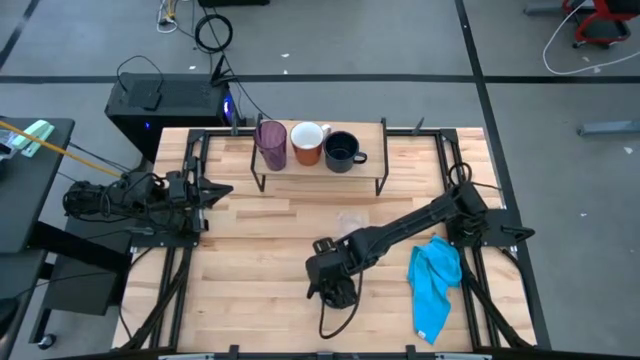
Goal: Stack small to large cups/mugs on shelf
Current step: Align the dark blue mug with the other dark blue mug on the shelf
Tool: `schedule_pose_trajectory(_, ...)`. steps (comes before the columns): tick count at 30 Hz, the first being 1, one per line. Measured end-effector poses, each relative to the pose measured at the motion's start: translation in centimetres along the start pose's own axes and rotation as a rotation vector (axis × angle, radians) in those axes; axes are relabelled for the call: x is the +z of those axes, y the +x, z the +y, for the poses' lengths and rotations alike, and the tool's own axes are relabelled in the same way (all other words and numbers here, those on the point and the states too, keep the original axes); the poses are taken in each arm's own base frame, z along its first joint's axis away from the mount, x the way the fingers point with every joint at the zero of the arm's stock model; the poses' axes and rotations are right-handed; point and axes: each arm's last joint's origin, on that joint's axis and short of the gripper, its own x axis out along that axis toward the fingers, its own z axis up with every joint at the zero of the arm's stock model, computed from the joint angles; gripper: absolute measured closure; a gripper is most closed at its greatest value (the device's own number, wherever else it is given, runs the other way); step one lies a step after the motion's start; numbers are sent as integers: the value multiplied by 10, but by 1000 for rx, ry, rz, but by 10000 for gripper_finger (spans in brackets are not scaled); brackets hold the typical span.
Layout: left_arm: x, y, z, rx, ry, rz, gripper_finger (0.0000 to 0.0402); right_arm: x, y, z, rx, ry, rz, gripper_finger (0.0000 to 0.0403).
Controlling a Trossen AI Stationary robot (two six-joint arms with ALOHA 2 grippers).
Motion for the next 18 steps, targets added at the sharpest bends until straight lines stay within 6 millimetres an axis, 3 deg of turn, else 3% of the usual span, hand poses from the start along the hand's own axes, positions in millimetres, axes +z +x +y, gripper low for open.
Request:
schedule_pose_trajectory(8,0,0,0,0,0,0,393,-1,13,-4,33,-48,25,169)
schedule_pose_trajectory(13,0,0,0,0,0,0,381,-3,28,-6,57,-73,48,192)
schedule_pose_trajectory(18,0,0,0,0,0,1,374,1,28,-8,54,-102,16,225)
